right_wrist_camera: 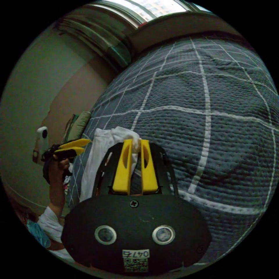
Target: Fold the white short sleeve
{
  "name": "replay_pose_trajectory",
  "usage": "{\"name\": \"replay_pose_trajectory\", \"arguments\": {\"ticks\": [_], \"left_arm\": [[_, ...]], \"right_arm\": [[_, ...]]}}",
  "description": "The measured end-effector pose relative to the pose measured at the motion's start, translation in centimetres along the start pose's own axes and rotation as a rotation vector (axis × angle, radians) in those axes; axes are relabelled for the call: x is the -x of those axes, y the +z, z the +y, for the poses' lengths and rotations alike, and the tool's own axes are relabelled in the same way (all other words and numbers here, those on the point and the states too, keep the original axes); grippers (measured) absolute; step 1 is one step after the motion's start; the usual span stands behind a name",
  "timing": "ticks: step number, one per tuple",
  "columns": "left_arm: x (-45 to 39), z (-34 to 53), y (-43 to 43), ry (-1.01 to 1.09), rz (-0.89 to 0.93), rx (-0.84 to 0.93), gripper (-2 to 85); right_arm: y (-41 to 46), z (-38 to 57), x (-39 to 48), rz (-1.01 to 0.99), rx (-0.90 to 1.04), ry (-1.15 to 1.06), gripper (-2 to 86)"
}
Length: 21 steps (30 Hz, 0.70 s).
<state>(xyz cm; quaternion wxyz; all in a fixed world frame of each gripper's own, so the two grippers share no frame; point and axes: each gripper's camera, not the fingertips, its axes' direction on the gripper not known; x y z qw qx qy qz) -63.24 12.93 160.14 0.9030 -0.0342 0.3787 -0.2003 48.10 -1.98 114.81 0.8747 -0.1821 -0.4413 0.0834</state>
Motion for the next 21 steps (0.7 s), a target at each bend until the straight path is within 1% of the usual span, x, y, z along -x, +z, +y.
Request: {"name": "replay_pose_trajectory", "arguments": {"ticks": [2, 5, 7, 9, 10, 11, 13, 15, 16, 18, 21], "left_arm": [[0.3, -1.7, 1.7, -0.018, -0.005, 0.025, 13.5], [1.1, -2.3, 2.2, -0.026, -0.101, 0.003, 13.2], [1.8, -2.2, 1.7, -0.045, -0.142, -0.047, 12.9], [3.1, -2.2, 0.8, -0.091, -0.215, -0.086, 12.6], [4.1, -2.3, 0.5, -0.116, -0.252, -0.08, 12.6], [5.1, -2.5, 0.4, -0.125, -0.247, -0.051, 12.9], [6.5, -2.8, 1.0, -0.136, -0.186, 0.017, 13.1], [7.6, -3.0, 1.6, -0.142, -0.131, 0.041, 12.7], [8.2, -3.1, 2.1, -0.157, -0.112, 0.046, 11.8], [8.9, -3.2, 3.0, -0.175, -0.052, 0.047, 9.5], [10.1, -2.8, 4.4, -0.233, 0.04, 0.033, 3.2]], "right_arm": [[-0.2, -0.9, -0.1, -0.026, -0.014, -0.032, 0.8], [-0.6, -2.6, 1.3, 0.005, -0.018, -0.195, 0.4], [-0.3, -3.2, 2.6, 0.183, 0.012, -0.342, 0.6], [0.9, -3.3, 2.5, 0.304, 0.107, -0.379, 1.1], [1.2, -3.2, 2.2, 0.301, 0.127, -0.37, 1.7], [1.0, -3.1, 2.0, 0.283, 0.114, -0.357, 2.1], [0.0, -2.8, 1.1, 0.186, 0.056, -0.305, 4.7], [-0.5, -2.8, 0.1, 0.108, 0.067, -0.258, 5.7], [-0.5, -2.6, -0.4, 0.061, 0.076, -0.233, 5.6], [-0.4, -2.0, -0.7, 0.036, 0.075, -0.204, 4.5], [-0.7, -0.6, -0.2, 0.003, 0.058, -0.208, 1.2]]}}
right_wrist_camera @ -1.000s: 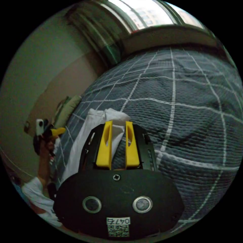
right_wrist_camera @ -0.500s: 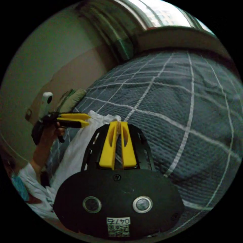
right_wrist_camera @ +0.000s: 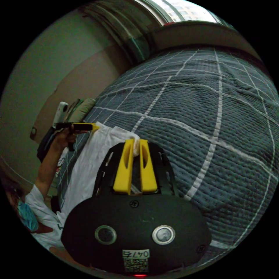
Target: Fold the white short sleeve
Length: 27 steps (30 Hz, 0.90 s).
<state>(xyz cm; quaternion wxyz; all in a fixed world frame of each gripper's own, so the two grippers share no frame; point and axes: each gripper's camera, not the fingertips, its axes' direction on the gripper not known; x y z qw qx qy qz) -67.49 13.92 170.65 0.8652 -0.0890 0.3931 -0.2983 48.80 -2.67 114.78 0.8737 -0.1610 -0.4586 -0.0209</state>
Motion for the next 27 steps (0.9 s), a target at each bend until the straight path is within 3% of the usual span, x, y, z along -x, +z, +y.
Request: {"name": "replay_pose_trajectory", "arguments": {"ticks": [5, 9, 16, 22, 27], "left_arm": [[0.9, 2.8, -1.3, 0.053, 0.212, -0.126, 0.7], [-0.2, 6.9, -4.0, 0.218, 0.376, -0.128, 0.3], [-5.7, 21.7, -6.3, 0.524, 0.425, 0.141, 0.1], [-8.4, 32.6, -5.9, 0.52, 0.49, 0.2, 0.2], [-7.1, 35.7, -4.4, 0.354, 0.519, 0.191, 0.3]], "right_arm": [[-2.4, 2.9, 4.4, -0.044, -0.07, -0.132, 0.1], [-6.4, 8.6, 11.6, -0.141, -0.118, -0.385, 0.0], [-11.5, 24.7, 24.3, -0.277, -0.011, -0.651, 0.1], [-11.8, 38.0, 33.0, -0.296, 0.068, -0.719, 0.2], [-10.0, 43.5, 36.3, -0.191, 0.101, -0.646, 2.3]]}}
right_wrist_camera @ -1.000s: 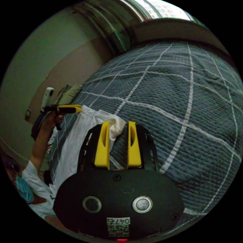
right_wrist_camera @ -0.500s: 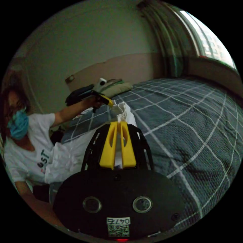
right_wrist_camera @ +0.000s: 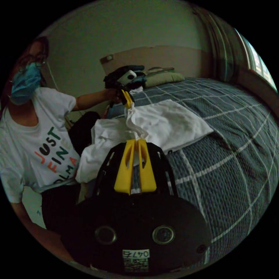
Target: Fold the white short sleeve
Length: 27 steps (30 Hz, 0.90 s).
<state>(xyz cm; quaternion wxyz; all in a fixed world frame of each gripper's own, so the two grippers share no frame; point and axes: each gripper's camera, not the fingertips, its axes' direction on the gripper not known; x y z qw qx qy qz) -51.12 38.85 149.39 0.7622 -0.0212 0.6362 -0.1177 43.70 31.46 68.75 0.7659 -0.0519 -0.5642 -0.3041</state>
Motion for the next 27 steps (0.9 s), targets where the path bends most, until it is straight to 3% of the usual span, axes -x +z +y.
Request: {"name": "replay_pose_trajectory", "arguments": {"ticks": [3, 5, 10, 14, 16, 21, 25, 27], "left_arm": [[0.9, 1.7, -0.2, -0.092, -0.014, -0.018, 0.4], [0.0, 3.1, -1.4, -0.091, 0.035, -0.113, 0.3], [-2.5, 3.3, -2.0, -0.064, -0.018, -0.156, 0.2], [-3.5, 3.3, -1.7, -0.087, -0.006, -0.172, 0.0], [-3.8, 3.5, -1.9, -0.092, 0.004, -0.189, 0.0], [-5.2, 4.0, -2.1, -0.082, 0.011, -0.187, -0.1], [-6.1, 5.4, -1.8, -0.077, 0.017, -0.181, 0.0], [-6.4, 6.2, -1.6, -0.065, 0.019, -0.171, 0.1]], "right_arm": [[2.2, 0.2, 2.5, -0.02, 0.165, 0.033, 7.5], [1.7, -0.1, 4.9, 0.013, 0.163, 0.029, 8.4], [1.9, -4.1, 16.3, 0.396, -0.007, -0.115, 6.6], [8.6, -6.4, 21.5, 0.488, 0.094, -0.057, 4.6], [12.0, -6.7, 24.2, 0.667, 0.142, -0.034, 5.1], [16.0, -8.3, 28.3, 0.848, 0.152, -0.023, 6.6], [18.7, -8.5, 30.2, 1.092, 0.218, -0.059, 1.9], [18.0, -8.1, 31.8, 1.12, 0.174, -0.088, 0.8]]}}
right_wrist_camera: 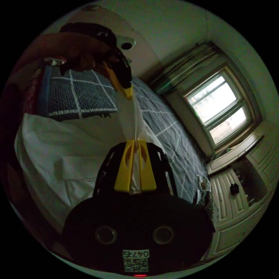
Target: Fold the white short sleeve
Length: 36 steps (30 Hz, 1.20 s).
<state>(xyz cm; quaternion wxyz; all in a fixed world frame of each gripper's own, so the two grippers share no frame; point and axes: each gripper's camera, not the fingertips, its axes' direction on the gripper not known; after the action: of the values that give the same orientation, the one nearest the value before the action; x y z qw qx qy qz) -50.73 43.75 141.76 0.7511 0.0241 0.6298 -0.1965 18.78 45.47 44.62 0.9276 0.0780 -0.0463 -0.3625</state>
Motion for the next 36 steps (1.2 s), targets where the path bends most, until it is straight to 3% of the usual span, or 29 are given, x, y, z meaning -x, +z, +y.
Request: {"name": "replay_pose_trajectory", "arguments": {"ticks": [2, 7, 12, 16, 24, 30, 34, 36], "left_arm": [[-0.2, 1.4, 0.6, 0.026, 0.016, 0.046, 0.5], [-0.4, 4.8, 2.4, 0.046, 0.009, 0.186, 2.7], [-2.9, 7.3, 0.7, 0.119, 0.029, 0.131, 2.0], [-6.1, 6.1, 0.7, 0.178, -0.105, 0.092, -0.3], [-4.7, 5.4, 9.3, 0.094, -0.16, 0.302, -0.8], [-11.4, 9.3, 6.3, 0.259, -0.094, 0.192, 0.6], [-15.0, 14.5, 4.9, 0.276, -0.369, 0.165, 5.8], [-14.6, 15.6, 4.9, 0.224, -0.411, 0.158, 7.9]], "right_arm": [[-1.6, 0.8, -0.1, -0.016, -0.023, -0.026, 0.6], [-4.6, 4.3, -1.6, -0.292, -0.031, -0.096, 0.5], [-2.4, 5.7, -8.0, -0.361, -0.018, 0.117, -0.4], [2.6, 4.9, -9.7, -0.54, 0.084, 0.128, -0.5], [2.4, 9.3, -7.7, -0.545, 0.183, 0.069, -0.2], [-4.5, 10.9, -10.4, -0.66, -0.018, 0.03, 4.6], [-7.4, 12.9, -9.2, -0.775, -0.01, -0.052, 7.5], [-7.7, 13.4, -9.6, -0.733, -0.045, -0.033, 6.5]]}}
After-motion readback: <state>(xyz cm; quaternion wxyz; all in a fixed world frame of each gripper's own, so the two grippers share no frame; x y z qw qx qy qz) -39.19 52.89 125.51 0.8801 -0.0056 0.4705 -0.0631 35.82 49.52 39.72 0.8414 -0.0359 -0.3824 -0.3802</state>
